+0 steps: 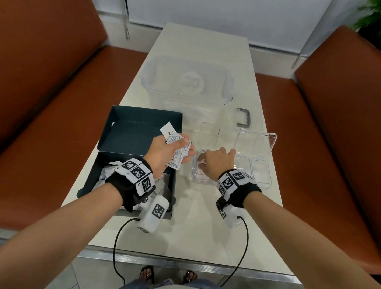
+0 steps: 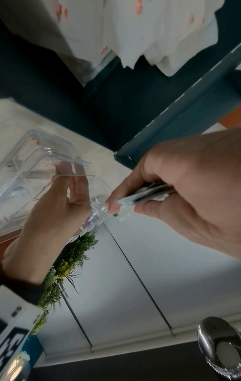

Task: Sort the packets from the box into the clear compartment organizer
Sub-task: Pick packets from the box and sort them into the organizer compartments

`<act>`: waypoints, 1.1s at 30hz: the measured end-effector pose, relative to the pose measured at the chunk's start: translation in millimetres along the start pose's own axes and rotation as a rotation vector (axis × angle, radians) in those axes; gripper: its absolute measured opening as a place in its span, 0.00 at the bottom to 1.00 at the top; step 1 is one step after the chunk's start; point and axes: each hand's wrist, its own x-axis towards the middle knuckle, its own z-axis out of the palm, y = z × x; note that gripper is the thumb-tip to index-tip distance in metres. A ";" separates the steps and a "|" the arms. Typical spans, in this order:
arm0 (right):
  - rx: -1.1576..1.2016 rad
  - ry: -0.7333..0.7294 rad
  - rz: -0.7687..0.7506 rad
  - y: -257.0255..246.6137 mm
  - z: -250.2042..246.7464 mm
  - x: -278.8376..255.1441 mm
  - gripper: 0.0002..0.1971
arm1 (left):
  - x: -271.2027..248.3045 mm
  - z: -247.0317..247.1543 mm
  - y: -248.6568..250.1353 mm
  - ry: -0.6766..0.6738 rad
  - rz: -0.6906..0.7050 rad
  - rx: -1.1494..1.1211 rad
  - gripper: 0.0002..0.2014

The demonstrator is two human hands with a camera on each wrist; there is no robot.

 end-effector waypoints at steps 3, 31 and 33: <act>-0.027 -0.041 -0.036 0.7 -1.4 -1.4 0.15 | 0.5 0.0 -0.3 -0.003 -0.007 -0.005 0.09; 1.027 0.196 -0.060 16.6 -70.6 -33.8 0.05 | -7.4 21.8 3.4 -0.230 0.024 0.280 0.11; 1.104 0.218 -0.032 22.2 -70.5 -36.0 0.03 | -8.6 25.8 4.0 -0.225 0.012 0.256 0.11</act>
